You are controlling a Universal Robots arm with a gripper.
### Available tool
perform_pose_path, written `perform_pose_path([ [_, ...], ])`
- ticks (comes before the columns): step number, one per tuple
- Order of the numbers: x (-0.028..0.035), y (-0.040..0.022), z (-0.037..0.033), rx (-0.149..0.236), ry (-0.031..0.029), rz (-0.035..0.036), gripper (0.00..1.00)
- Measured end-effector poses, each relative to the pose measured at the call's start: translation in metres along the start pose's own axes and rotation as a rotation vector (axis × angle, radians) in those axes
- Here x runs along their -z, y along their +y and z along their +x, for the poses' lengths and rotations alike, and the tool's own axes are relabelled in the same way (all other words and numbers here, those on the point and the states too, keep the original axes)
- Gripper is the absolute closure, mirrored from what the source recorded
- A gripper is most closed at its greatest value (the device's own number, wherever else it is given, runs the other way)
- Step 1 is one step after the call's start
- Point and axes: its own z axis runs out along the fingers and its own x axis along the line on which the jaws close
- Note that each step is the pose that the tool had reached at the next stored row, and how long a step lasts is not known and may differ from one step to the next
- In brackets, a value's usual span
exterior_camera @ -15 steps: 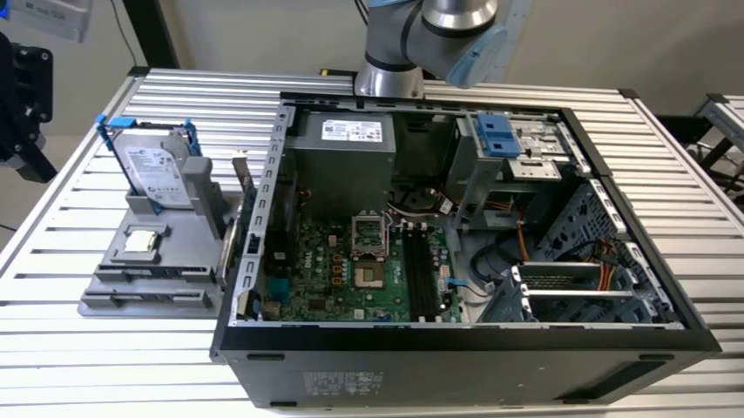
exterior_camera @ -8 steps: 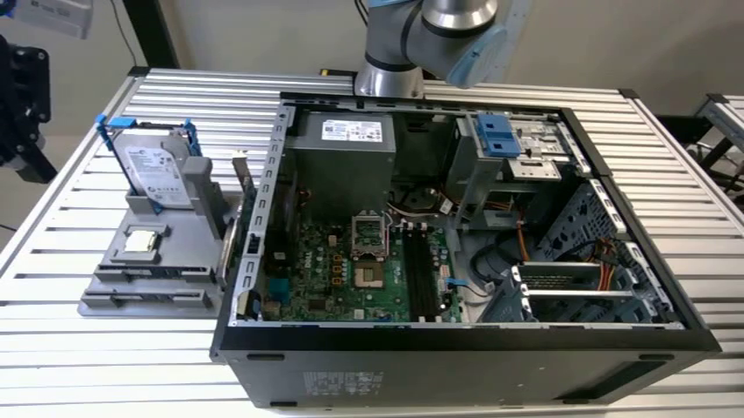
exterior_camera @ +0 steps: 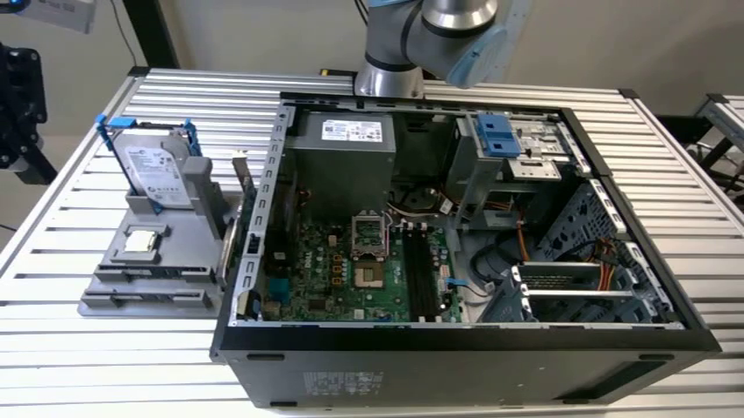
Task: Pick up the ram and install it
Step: 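Pick up the ram and move it above insertion slot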
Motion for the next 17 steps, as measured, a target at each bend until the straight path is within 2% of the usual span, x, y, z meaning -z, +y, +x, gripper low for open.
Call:
perform_pose_path([
  [3, 0.0000, -0.0001, -0.0001, 0.013, 0.0004, 0.0008, 1.00],
  [8, -0.0015, -0.0001, 0.0000, 0.092, 0.0022, 0.0015, 1.00],
  [10, -0.0027, -0.0003, 0.0000, 0.111, 0.0027, 0.0016, 1.00],
  [17, -0.0038, -0.0004, 0.0001, 0.115, 0.0035, 0.0017, 1.00],
])
